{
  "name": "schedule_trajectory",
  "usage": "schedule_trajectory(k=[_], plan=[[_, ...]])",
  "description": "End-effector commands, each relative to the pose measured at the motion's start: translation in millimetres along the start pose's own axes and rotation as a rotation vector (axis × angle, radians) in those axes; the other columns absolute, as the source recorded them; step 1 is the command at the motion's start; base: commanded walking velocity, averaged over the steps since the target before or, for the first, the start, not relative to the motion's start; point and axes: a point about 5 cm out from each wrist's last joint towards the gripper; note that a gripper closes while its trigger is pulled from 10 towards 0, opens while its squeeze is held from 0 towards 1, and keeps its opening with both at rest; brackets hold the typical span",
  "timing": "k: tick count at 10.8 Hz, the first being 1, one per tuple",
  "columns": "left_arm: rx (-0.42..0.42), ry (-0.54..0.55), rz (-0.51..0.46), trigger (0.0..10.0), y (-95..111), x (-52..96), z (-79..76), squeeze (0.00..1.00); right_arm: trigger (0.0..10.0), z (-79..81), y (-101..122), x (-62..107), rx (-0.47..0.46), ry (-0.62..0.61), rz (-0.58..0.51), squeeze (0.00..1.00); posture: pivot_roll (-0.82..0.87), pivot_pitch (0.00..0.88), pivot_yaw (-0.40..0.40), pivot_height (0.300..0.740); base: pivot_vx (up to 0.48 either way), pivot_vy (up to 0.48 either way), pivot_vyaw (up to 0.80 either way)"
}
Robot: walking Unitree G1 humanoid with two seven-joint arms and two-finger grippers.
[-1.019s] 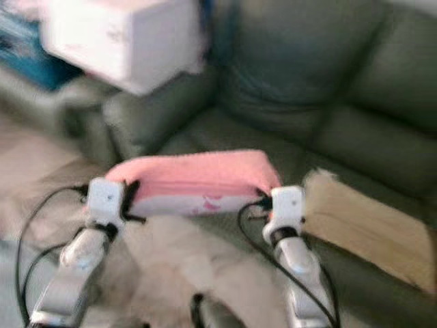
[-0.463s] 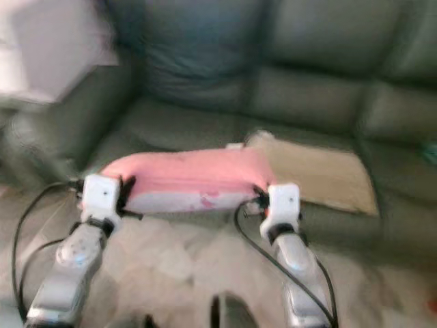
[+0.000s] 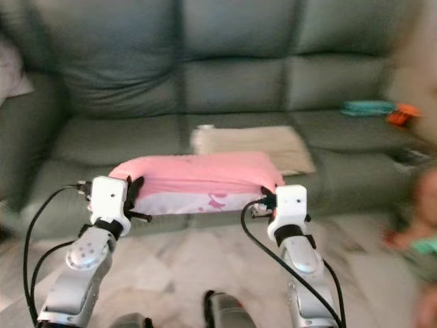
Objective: Move the pillow to the sofa
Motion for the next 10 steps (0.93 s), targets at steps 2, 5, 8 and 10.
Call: schedule_trajectory(k=[2,5,8,10], plan=[[-0.021,0.091,0.023,10.0,-6.7,3.6,18.7,0.0,10.0,-10.1,5.2,0.5,0.001,-0.054,-0.027,0.0,0.01,0.089,-0.053,0.74,0.0,0.0,0.0],[-0.01,0.066,0.008,10.0,-3.9,3.0,14.9,0.0,10.0,-11.3,6.6,-1.4,0.005,-0.052,-0.031,0.0,0.01,0.091,-0.054,0.74,0.0,0.467,0.0],[-0.019,0.059,0.001,10.0,-2.8,2.9,13.8,0.0,10.0,-8.8,5.2,-0.8,0.0,-0.05,-0.031,0.0,0.01,0.097,-0.051,0.74,0.0,0.479,0.0],[-0.023,0.053,0.007,10.0,-3.3,3.7,12.0,0.0,10.0,-9.3,5.2,-0.8,0.002,-0.051,-0.029,0.0,0.01,0.1,-0.052,0.74,0.0,0.48,0.0]])
Point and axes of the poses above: a point about 5 cm out from each wrist's last joint towards the gripper, its own x axis pointing back from the gripper into the wrist, its own y axis along the axis of the wrist's last joint, z = x × y, and after that the axes turned 11 degrees about -x, right-handed
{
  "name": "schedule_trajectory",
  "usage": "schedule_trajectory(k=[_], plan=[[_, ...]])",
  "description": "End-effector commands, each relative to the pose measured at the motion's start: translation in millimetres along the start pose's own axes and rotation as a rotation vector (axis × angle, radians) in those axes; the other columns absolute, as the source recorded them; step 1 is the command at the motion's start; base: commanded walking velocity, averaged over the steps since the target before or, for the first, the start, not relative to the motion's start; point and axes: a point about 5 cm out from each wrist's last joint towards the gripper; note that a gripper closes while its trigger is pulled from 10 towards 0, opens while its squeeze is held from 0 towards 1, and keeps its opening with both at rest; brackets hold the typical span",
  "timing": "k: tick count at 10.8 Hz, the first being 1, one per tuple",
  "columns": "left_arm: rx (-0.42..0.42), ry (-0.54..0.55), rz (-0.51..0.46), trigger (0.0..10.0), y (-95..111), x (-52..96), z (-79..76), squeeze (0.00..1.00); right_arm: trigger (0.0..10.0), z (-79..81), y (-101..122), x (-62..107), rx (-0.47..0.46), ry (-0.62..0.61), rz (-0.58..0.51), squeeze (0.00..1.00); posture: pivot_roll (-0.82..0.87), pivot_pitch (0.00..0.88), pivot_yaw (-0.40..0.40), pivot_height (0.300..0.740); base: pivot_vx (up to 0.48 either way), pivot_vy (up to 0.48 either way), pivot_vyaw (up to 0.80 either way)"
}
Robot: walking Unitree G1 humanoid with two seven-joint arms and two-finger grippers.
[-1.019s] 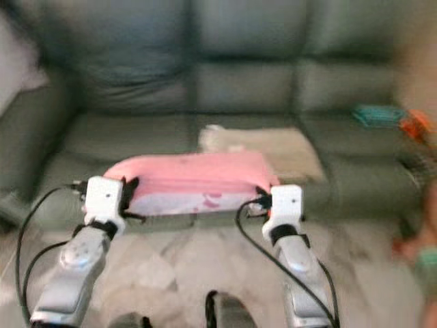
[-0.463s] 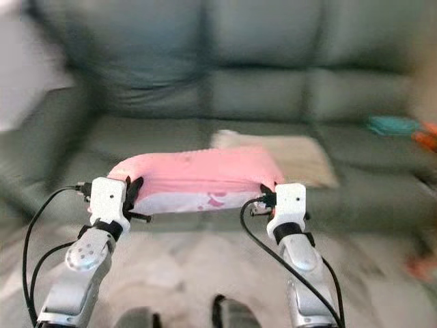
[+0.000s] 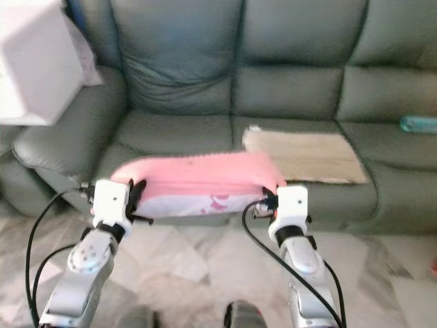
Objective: Move the pillow to the sofa
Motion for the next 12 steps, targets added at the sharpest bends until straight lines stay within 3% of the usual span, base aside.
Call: schedule_trajectory(k=[1,7,12], plan=[[-0.027,0.062,0.013,10.0,-3.3,4.0,15.1,0.0,10.0,-6.4,4.6,0.6,0.0,-0.04,-0.023,0.0,0.01,0.101,-0.052,0.74,0.0,0.48,0.0],[0.005,-0.015,-0.057,10.0,4.4,6.8,10.2,0.0,10.0,-6.5,4.2,0.6,0.002,-0.037,-0.02,0.0,0.01,0.103,-0.055,0.74,0.0,0.0,0.0],[0.014,-0.043,-0.074,10.0,6.1,8.9,8.1,0.0,10.0,-5.0,2.8,1.0,-0.004,-0.028,-0.014,0.0,0.01,0.108,-0.056,0.74,0.338,0.0,0.0]])
Point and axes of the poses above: a point about 5 cm out from each wrist's last joint towards the gripper, its own x axis pointing back from the gripper into the wrist, its own y axis along the axis of the wrist's last joint, z = x × y, and after that the axes turned 11 degrees about -x, right-handed
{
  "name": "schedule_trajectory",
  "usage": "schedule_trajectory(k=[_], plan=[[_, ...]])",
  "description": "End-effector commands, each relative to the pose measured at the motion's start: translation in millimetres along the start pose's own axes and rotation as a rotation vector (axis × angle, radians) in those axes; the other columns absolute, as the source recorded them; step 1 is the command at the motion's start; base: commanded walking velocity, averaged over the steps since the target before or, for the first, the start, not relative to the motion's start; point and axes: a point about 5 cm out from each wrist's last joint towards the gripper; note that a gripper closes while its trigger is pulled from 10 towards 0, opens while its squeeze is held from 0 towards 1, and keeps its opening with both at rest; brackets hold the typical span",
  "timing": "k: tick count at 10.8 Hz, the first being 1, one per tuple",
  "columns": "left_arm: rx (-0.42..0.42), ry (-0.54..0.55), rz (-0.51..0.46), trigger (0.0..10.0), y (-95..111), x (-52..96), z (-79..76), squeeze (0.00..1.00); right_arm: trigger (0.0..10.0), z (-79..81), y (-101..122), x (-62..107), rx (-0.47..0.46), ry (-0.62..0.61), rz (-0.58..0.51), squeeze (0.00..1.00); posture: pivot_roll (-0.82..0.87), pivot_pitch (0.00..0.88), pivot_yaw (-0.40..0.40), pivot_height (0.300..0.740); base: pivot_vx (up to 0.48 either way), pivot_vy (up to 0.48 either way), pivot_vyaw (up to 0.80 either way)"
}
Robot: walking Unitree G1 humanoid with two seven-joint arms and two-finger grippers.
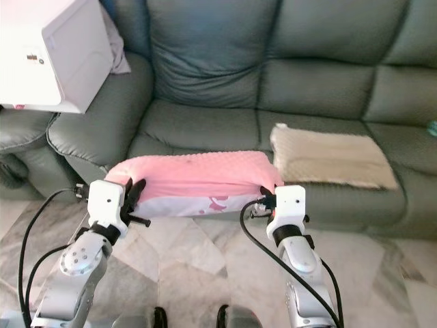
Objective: Move the pillow to the sofa
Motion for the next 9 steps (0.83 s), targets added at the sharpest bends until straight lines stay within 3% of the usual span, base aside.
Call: schedule_trajectory(k=[1,6,9], plan=[[-0.002,0.011,-0.034,10.0,6.0,1.4,3.8,0.0,10.0,-8.4,3.7,1.6,0.001,-0.038,-0.016,0.0,0.01,0.108,-0.056,0.74,0.371,0.0,0.0],[-0.001,0.006,-0.035,10.0,5.9,0.7,2.9,0.0,10.0,-9.3,3.7,0.9,0.004,-0.038,-0.015,0.0,0.01,0.105,-0.057,0.74,0.371,0.0,0.0],[0.005,0.027,-0.004,10.0,1.8,0.7,0.7,0.0,10.0,-9.4,4.5,-0.1,0.008,-0.033,-0.015,0.0,0.02,0.104,-0.064,0.74,0.0,0.0,0.0]])
Point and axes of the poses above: a point about 5 cm out from each wrist's last joint towards the gripper, its own x axis pointing back from the gripper into the wrist, its own y axis along the axis of the wrist's last joint, z = x × y, and after that the axes turned 11 degrees about -x, right-handed
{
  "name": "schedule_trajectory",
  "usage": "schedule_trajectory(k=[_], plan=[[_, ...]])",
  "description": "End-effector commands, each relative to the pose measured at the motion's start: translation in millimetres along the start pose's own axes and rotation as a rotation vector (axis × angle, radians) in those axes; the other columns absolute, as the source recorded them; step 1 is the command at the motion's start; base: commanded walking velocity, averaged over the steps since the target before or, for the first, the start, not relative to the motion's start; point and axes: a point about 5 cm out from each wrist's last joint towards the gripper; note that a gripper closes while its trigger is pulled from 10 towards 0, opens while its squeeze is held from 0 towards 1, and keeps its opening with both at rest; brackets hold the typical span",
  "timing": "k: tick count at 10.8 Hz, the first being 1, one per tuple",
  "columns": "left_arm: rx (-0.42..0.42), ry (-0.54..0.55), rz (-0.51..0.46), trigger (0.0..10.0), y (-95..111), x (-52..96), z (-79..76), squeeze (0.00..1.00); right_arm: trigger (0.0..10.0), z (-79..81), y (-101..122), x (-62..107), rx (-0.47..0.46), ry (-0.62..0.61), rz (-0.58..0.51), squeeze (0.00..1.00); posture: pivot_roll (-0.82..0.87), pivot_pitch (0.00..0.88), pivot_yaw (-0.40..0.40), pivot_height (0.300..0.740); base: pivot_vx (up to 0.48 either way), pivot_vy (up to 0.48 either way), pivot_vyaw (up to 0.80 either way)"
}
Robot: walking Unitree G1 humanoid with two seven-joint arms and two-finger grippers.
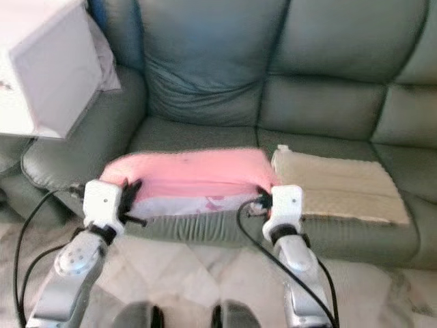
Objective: Move the pillow to the sofa
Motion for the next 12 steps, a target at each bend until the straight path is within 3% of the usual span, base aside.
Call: schedule_trajectory(k=[1,8,12], plan=[[0.006,0.008,-0.003,10.0,1.4,0.4,0.2,0.0,10.0,-11.7,3.0,2.1,0.007,-0.044,-0.009,0.0,0.02,0.103,-0.065,0.74,0.0,0.0,0.0],[0.0,-0.005,-0.005,10.0,1.9,1.2,-2.9,0.0,10.0,-9.8,1.6,3.1,0.002,-0.038,-0.004,0.0,0.02,0.11,-0.064,0.74,0.0,0.48,-0.36],[-0.009,0.009,-0.008,10.0,3.0,3.2,-2.2,0.0,10.0,-8.7,0.1,4.3,0.0,-0.035,0.001,0.0,0.02,0.114,-0.064,0.74,0.0,0.0,0.0]])
Point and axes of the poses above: a point about 5 cm out from each wrist's last joint towards the gripper, its own x axis pointing back from the gripper into the wrist, its own y axis along the axis of the wrist's last joint, z = x × y, and after that the axes turned 11 degrees about -x, right-handed
